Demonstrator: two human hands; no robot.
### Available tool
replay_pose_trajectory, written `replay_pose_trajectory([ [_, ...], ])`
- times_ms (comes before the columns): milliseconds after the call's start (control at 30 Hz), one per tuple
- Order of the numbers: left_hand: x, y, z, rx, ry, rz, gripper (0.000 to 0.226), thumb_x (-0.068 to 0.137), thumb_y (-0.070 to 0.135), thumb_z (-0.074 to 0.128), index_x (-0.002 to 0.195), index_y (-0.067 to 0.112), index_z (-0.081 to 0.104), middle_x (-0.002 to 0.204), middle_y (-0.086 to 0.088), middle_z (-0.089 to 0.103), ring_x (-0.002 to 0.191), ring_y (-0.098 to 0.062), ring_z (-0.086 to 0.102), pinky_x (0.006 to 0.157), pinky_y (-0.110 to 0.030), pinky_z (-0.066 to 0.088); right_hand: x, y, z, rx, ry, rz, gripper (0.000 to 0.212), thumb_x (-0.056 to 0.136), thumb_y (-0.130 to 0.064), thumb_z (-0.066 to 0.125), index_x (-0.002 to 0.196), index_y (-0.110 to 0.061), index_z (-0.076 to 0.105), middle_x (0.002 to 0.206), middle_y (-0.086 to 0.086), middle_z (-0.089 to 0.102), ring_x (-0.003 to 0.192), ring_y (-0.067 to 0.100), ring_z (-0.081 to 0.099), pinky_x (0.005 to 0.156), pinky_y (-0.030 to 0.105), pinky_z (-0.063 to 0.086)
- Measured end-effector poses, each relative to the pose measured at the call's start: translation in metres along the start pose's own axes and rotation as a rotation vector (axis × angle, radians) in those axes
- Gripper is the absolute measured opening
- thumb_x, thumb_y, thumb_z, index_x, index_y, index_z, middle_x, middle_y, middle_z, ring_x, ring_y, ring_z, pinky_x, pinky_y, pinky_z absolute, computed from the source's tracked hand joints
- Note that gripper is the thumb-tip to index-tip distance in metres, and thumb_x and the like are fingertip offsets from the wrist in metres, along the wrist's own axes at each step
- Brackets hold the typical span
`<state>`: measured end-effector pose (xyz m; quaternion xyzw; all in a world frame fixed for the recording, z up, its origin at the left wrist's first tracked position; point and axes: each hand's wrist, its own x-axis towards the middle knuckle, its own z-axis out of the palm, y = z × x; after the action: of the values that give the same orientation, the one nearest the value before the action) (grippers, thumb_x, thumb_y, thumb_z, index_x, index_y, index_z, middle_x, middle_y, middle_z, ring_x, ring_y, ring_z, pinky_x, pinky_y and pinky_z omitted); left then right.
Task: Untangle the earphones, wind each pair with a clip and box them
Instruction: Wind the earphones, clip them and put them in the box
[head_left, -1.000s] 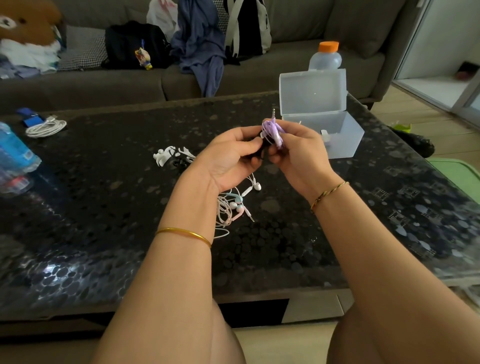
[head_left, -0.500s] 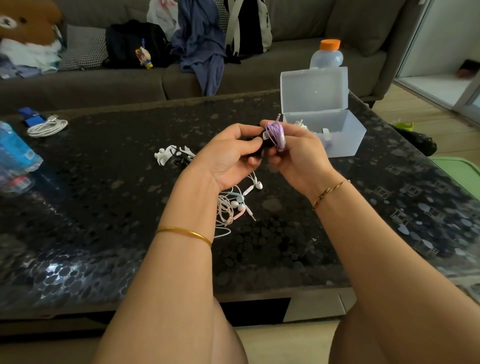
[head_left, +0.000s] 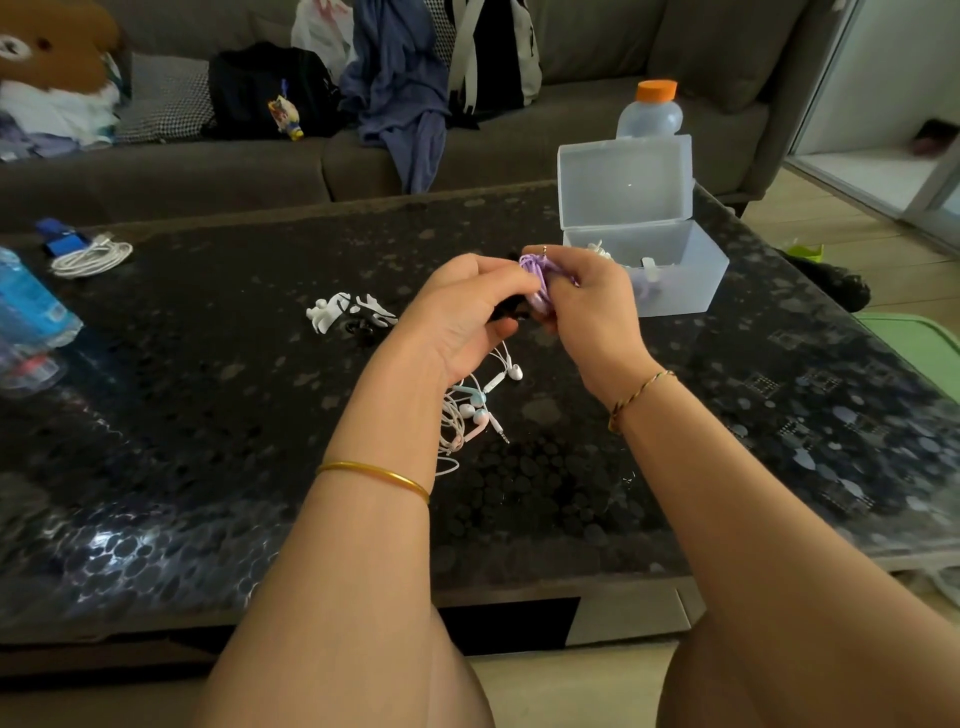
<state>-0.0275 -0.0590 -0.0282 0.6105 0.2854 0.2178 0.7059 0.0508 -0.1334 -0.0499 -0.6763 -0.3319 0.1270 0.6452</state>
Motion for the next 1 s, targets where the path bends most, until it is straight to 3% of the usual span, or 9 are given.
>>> replay_pose_trajectory([
  [133,-0.002,0.0,0.0,-0.035,0.029,0.002,0.014,0.084,-0.002,0.059,0.084,0.012,0.057,0.077,-0.007,0.06,0.076,-0.015,0.056,0.058,-0.021,0.04,-0.002,-0.001,0.001,0.072,-0.039,0.002,0.028,0.096,0.004,0.04,0.107,-0.004,0.065,0.075,-0.005,0.061,0.061,-0.002,0.056,0.052,0.005,0.04],
  [367,-0.002,0.0,-0.002,-0.037,0.005,0.029,0.022,0.086,0.002,0.062,0.108,0.003,0.059,0.073,-0.005,0.064,0.072,-0.013,0.06,0.065,-0.023,0.044,-0.001,-0.002,0.001,-0.016,-0.053,-0.078,0.026,0.096,0.0,0.042,0.103,-0.004,0.066,0.069,-0.007,0.059,0.051,-0.01,0.053,0.049,0.006,0.039],
  [467,-0.001,-0.001,-0.002,-0.021,-0.014,0.03,0.027,0.087,0.002,0.061,0.114,-0.001,0.059,0.071,-0.005,0.064,0.07,-0.012,0.06,0.068,-0.024,0.044,0.0,-0.001,0.0,-0.097,-0.033,-0.115,0.028,0.096,0.0,0.043,0.111,-0.006,0.066,0.079,-0.005,0.063,0.066,-0.003,0.059,0.057,0.008,0.045],
  [567,-0.001,0.0,-0.001,-0.005,-0.033,0.05,0.013,0.086,-0.004,0.057,0.098,-0.001,0.063,0.064,-0.007,0.063,0.065,-0.014,0.06,0.072,-0.027,0.046,0.003,0.002,0.0,-0.154,-0.027,-0.135,0.03,0.095,0.0,0.043,0.114,-0.007,0.066,0.096,0.005,0.066,0.086,0.012,0.064,0.072,0.02,0.053],
  [700,-0.002,0.002,0.0,-0.113,0.003,0.044,0.02,0.084,-0.013,0.05,0.091,0.003,0.058,0.069,-0.011,0.061,0.065,-0.016,0.062,0.058,-0.022,0.052,0.002,0.001,0.0,-0.012,-0.066,-0.068,0.032,0.096,0.002,0.038,0.116,-0.005,0.063,0.091,0.004,0.065,0.072,0.006,0.06,0.054,0.01,0.045],
  [767,-0.001,0.001,-0.002,-0.149,0.008,0.039,0.022,0.083,-0.015,0.047,0.089,0.004,0.058,0.078,-0.015,0.06,0.075,-0.022,0.063,0.069,-0.028,0.056,0.001,0.0,-0.002,0.067,-0.09,-0.024,0.032,0.097,0.002,0.037,0.116,-0.004,0.062,0.089,0.004,0.063,0.065,0.007,0.056,0.047,0.013,0.043],
  [833,0.0,0.001,-0.002,-0.146,0.025,0.04,0.023,0.083,-0.014,0.047,0.086,0.005,0.058,0.084,-0.017,0.06,0.085,-0.028,0.062,0.083,-0.037,0.053,0.002,-0.001,-0.005,0.159,-0.128,0.007,0.031,0.096,0.004,0.038,0.115,-0.001,0.061,0.088,0.006,0.063,0.064,0.01,0.056,0.046,0.017,0.043],
  [1000,0.002,-0.001,-0.006,-0.095,0.07,0.043,0.02,0.087,-0.008,0.05,0.086,0.009,0.061,0.086,-0.012,0.061,0.092,-0.026,0.059,0.076,-0.03,0.05,0.004,-0.001,-0.009,0.27,-0.214,0.052,0.029,0.096,0.004,0.039,0.117,0.003,0.059,0.089,0.008,0.064,0.066,0.008,0.061,0.054,0.018,0.049],
])
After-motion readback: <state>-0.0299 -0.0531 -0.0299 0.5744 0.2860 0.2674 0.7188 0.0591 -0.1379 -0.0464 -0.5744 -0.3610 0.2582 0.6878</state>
